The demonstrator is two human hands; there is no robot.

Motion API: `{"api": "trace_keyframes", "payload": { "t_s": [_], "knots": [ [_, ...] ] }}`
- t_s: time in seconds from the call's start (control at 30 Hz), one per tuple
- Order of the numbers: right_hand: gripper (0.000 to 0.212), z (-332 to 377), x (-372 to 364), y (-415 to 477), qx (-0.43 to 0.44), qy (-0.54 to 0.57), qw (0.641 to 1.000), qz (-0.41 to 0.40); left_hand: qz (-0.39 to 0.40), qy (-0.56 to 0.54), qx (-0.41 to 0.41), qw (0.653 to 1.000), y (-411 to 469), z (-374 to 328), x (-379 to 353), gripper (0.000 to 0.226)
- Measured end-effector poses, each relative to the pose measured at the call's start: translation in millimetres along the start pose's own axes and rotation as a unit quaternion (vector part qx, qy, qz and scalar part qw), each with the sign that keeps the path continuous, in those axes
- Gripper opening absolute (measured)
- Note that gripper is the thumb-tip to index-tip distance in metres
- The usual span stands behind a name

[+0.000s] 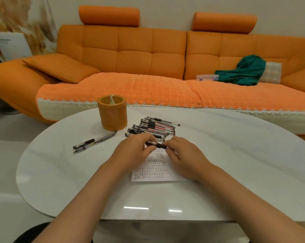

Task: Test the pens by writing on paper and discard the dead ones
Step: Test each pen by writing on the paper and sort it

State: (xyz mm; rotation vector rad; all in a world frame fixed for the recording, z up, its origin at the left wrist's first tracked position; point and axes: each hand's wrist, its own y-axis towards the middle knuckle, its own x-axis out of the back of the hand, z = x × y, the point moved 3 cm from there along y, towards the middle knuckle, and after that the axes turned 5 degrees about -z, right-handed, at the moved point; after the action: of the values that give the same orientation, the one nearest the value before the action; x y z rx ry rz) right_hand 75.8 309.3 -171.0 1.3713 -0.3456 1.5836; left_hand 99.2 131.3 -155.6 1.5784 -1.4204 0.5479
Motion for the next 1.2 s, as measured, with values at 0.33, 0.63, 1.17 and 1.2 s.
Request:
{"api": "trace_keyframes", "payload": {
  "t_s": [0.33,0.63,1.17,1.2],
  "knots": [
    [0.024,1.8,9.9,-7.7,0.01,-0.005,1.0,0.004,-0.015,-0.084,0.003,0.996,-7.8,-1.9,-6.8,0.009],
    [0.022,8.6,8.7,-15.4,-0.004,0.078,0.997,0.012,-0.04,-0.205,0.029,0.978,-16.5,-10.2,-5.9,0.009],
    [0.031,14.6,11.3,-15.5,-0.019,-0.014,1.0,0.017,-0.045,-0.152,0.056,0.986,-22.2,-5.3,-4.3,0.005],
    [0.032,15.4,10.8,-16.4,-0.025,-0.014,0.999,0.026,-0.041,-0.131,0.05,0.989,-22.4,-5.1,-3.6,0.005]
  ]
}}
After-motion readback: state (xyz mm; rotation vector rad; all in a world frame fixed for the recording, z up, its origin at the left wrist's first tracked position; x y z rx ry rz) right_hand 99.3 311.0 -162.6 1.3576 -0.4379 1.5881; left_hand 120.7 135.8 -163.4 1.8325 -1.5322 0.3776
